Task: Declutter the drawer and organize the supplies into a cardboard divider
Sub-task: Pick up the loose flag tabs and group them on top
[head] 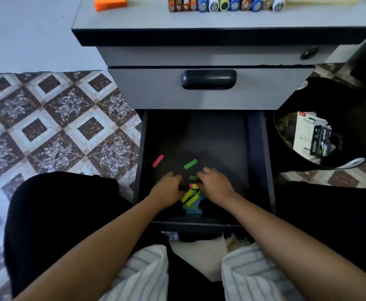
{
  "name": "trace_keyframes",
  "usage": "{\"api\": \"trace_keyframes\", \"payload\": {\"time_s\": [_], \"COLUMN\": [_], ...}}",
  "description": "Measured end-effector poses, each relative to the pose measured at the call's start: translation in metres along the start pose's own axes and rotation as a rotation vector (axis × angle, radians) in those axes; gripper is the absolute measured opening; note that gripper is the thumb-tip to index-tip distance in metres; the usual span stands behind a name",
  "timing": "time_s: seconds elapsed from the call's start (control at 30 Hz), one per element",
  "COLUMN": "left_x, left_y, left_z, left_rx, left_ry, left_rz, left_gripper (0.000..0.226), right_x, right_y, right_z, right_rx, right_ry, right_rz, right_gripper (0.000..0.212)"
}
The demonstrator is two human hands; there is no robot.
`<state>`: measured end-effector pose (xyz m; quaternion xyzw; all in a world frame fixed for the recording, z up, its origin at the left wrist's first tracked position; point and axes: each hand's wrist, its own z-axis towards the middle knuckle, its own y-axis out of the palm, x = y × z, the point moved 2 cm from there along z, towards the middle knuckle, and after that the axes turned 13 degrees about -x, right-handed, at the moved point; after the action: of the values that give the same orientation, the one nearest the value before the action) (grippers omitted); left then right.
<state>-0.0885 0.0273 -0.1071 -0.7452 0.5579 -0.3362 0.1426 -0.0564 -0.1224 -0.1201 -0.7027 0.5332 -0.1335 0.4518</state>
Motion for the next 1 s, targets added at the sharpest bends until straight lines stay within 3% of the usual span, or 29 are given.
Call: {"api": "trace_keyframes", "payload": {"time_s": [0.1, 0.2, 0.4, 0.5, 0.63, 0.9, 1.0], "left_x": [0.01, 0.014, 0.002, -0.005, -0.004, -0.005, -0.006], "left_y": [0.008, 0.016, 0.01, 0.003, -0.002, 0.001, 0.002], "left_z": [0.002, 0.004, 0.007, 0.006, 0.005, 0.005, 0.006], "left_rx": [-0.056, -0.064, -0.075, -0.048, -0.031, -0.07, -0.082], "left_ry": [0.037, 0.024, 0.017, 0.0, -0.012, -0.021, -0.019], "left_rz": [0.124, 0.182, -0.09, -0.18, -0.256, -0.345, -0.342], "left_gripper": [0.033, 0.027, 0.009, 0.006, 0.023, 0.019, 0.015], "right_x": [0.006, 0.008, 0.021, 0.028, 0.018, 0.012, 0.015], "right_y": [0.006, 0.007, 0.006, 0.003, 0.001, 0.009, 0.013], "right_z": [-0.007, -0.011, -0.015, -0.019, -0.017, -0.024, -0.027], "right_rx": [-0.063, -0.031, -0.029, -0.024, -0.049, -0.132, -0.174], "right_ry": [-0.014, 0.027, 0.078, 0.074, -0.056, -0.14, -0.1], "right_rz": [-0.092, -0.004, 0.312, 0.402, 0.305, -0.062, -0.042], "right_gripper": [0.032, 0.027, 0.008, 0.02, 0.03, 0.028, 0.023]}}
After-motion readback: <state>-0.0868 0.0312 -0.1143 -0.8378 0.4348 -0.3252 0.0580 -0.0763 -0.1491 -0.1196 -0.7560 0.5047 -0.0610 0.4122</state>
